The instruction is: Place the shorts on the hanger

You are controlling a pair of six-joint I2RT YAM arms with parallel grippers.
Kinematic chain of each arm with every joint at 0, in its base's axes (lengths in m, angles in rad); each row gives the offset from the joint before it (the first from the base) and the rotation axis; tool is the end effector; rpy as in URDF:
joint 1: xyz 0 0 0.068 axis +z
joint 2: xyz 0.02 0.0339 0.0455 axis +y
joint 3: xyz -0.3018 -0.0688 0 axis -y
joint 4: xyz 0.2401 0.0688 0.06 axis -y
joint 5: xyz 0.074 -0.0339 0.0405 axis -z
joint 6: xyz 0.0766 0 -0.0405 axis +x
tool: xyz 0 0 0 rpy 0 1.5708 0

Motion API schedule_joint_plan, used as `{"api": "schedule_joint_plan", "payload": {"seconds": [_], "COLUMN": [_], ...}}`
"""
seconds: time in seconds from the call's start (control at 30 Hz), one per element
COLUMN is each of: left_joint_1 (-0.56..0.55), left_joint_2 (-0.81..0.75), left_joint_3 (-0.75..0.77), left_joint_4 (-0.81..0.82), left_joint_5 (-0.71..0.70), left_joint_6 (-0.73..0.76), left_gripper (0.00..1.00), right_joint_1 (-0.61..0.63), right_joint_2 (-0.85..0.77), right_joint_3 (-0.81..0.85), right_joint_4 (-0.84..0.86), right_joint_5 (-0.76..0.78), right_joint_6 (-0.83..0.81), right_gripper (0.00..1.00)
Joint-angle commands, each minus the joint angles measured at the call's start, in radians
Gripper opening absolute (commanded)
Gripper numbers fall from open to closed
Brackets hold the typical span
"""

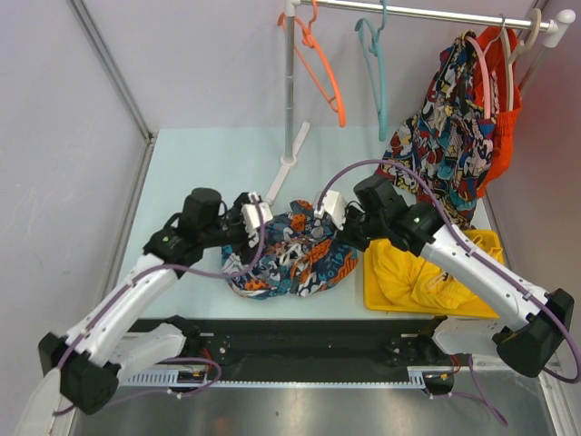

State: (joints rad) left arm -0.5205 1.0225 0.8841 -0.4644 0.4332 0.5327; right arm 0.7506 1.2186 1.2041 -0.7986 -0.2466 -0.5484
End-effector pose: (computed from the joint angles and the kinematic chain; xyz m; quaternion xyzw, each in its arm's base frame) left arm 0.1809 -0.1408 0.3160 0.5209 0.6971 -0.1874 0.4556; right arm 0.1765 0.1902 0.3456 -0.5939 0.7068 0.1507 0.3536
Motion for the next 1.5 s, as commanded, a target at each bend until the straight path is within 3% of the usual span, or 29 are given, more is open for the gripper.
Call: {"api": "schedule_joint_plan", "payload": {"seconds": [0.0, 0.13, 0.27, 0.43, 0.57, 0.73, 0.8, 0.87, 0.9, 1.03, 1.23, 1.47], "left_joint_1": [0.001, -0.093, -0.298, -0.370, -0.420, -0.421, -0.414, -0.350, -0.314, -0.011, 0.282, 0.317], "left_joint_2": [-0.131, -0.174, -0.240, -0.144, -0.087, -0.039, -0.061, -0.081, -0.097, -0.137, -0.128, -0.088], "left_joint_3": [0.064, -0.032, -0.157, -0.178, -0.204, -0.238, -0.240, -0.231, -0.202, -0.044, 0.355, 0.656], "left_joint_4": [-0.268, -0.358, -0.232, -0.099, -0.034, 0.011, -0.031, -0.086, -0.112, -0.262, -0.292, -0.047], "left_joint_5": [0.254, 0.167, -0.020, -0.158, -0.183, -0.255, -0.261, -0.226, -0.199, -0.045, -0.016, -0.211], "left_joint_6": [0.099, 0.142, 0.087, 0.062, 0.064, 0.056, 0.061, 0.061, 0.062, 0.102, 0.056, -0.028], "left_gripper": [0.90, 0.89, 0.91, 0.89, 0.85, 0.76, 0.65, 0.51, 0.37, 0.03, 0.00, 0.00], "right_joint_1": [-0.037, -0.040, -0.040, -0.039, -0.042, -0.051, -0.053, -0.056, -0.056, -0.056, -0.053, -0.001], "right_joint_2": [0.010, 0.013, 0.015, 0.012, 0.009, -0.005, -0.008, -0.014, -0.025, -0.057, -0.042, 0.160], "right_joint_3": [0.006, 0.006, 0.005, 0.006, 0.005, 0.005, 0.006, 0.005, 0.006, 0.037, 0.309, 0.858], "right_joint_4": [0.058, 0.075, 0.078, 0.075, 0.075, 0.064, 0.056, 0.061, 0.064, 0.075, 0.166, 0.127], "right_joint_5": [-0.011, -0.011, -0.008, 0.001, 0.003, 0.006, 0.006, 0.007, 0.009, 0.041, 0.174, 0.315], "right_joint_6": [0.048, 0.065, 0.071, 0.071, 0.068, 0.059, 0.056, 0.061, 0.062, 0.064, 0.031, -0.037], "right_gripper": [0.00, 0.00, 0.00, 0.00, 0.00, 0.00, 0.00, 0.00, 0.00, 0.00, 0.00, 0.00]}}
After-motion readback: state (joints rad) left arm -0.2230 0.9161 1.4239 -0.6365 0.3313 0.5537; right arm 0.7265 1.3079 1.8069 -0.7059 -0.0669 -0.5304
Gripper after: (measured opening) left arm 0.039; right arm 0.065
